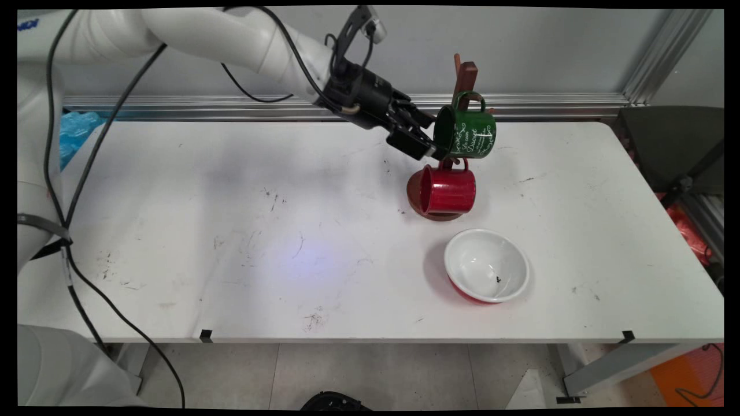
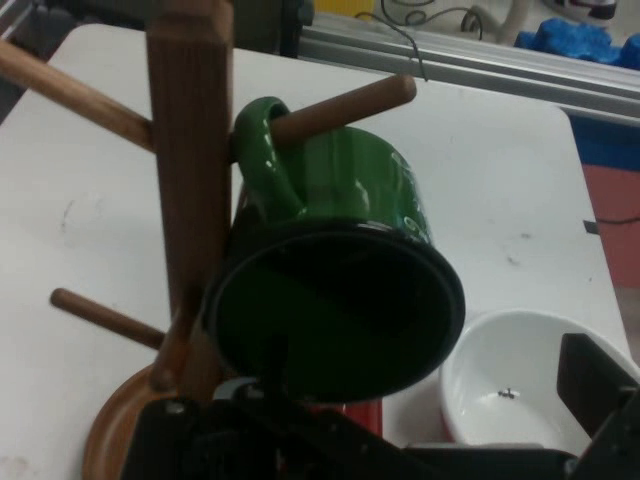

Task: Pick up the green mug from the rack

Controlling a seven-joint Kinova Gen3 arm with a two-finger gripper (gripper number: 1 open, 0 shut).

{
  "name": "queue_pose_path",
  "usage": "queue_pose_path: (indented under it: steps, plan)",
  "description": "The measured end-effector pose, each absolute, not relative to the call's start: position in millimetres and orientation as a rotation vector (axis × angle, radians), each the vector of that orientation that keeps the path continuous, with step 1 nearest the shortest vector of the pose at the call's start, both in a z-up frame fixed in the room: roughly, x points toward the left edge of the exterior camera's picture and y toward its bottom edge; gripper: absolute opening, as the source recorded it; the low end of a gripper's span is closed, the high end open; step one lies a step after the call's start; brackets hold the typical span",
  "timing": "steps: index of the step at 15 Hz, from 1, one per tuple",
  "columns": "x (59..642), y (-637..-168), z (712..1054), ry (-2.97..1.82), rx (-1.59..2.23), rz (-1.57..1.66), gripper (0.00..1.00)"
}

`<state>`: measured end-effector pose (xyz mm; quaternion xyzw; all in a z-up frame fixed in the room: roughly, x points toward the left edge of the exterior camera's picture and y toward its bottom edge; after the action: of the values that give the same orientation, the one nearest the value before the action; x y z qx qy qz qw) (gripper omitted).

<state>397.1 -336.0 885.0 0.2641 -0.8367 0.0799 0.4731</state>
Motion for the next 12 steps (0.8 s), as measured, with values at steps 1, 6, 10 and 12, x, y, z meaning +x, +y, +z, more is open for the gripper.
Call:
queue_pose_path:
  steps: [1, 6, 10, 12]
  plan:
    - [393.7, -337.2, 881.4, -2.040, 0.646, 0.194, 1.00]
    - [382.0, -345.1, 868.4, -2.010, 0.658, 0.204, 1.00]
    - [377.5, -349.3, 864.0, -1.993, 0.673, 0.210, 0.00]
    - [375.1, -351.1, 862.0, -1.983, 0.682, 0.211, 0.00]
